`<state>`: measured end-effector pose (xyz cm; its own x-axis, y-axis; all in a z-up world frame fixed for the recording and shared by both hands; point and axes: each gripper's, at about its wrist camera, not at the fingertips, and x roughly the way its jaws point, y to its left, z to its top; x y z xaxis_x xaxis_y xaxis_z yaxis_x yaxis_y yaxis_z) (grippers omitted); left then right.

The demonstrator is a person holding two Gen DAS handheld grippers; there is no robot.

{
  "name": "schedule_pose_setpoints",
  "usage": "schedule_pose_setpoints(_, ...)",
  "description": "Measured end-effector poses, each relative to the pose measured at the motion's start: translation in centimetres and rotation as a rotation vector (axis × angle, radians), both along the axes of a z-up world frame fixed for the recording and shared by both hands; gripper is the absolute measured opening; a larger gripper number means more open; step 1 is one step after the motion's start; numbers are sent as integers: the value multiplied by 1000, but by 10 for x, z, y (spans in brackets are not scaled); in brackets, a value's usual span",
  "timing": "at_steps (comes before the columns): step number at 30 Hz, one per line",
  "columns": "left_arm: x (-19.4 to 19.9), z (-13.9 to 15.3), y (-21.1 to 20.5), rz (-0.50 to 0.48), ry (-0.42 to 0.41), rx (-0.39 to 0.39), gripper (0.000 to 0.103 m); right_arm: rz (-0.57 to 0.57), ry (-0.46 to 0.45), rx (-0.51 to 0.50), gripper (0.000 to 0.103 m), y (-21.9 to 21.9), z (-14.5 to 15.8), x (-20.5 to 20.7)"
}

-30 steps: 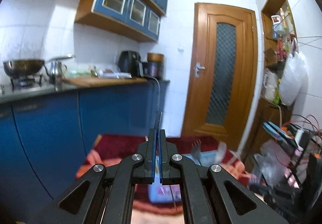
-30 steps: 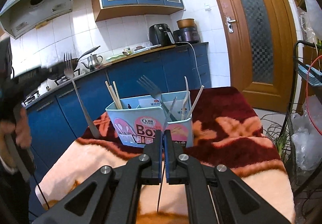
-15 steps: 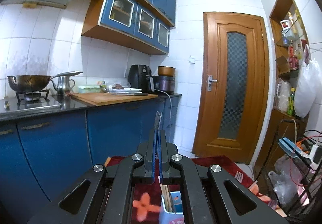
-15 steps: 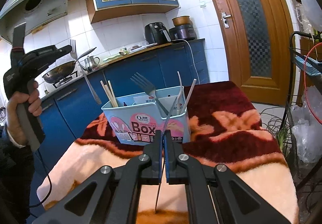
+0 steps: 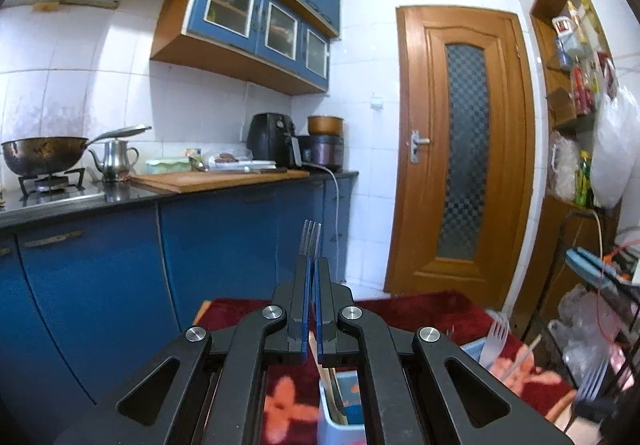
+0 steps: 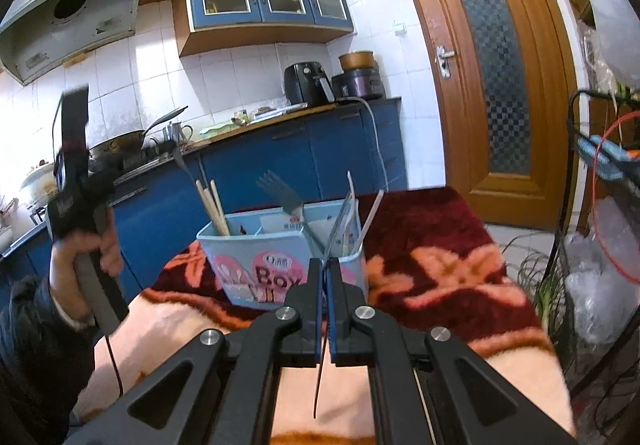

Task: Organize utensils
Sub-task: 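Raise the fork with the left tool while the right tool carries the knife, then open the left tool over the blue box while the right tool releases the knife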

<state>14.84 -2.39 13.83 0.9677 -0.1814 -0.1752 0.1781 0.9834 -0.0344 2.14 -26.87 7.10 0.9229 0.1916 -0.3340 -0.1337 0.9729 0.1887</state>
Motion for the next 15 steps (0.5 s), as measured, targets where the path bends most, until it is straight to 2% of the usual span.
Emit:
schedule_pose_setpoints(7, 6, -38, 0, 5, 96, -21, 2, -37, -66, -25, 4, -1, 24, 12)
schedule_pose_setpoints(12, 11, -52, 2, -8, 127, -46, 2, -66, -95, -60, 4, 4, 34, 28)
schedule_pose_setpoints(15, 10, -57, 0, 3, 114, -37, 2, -85, -114, -72, 4, 7, 40, 38)
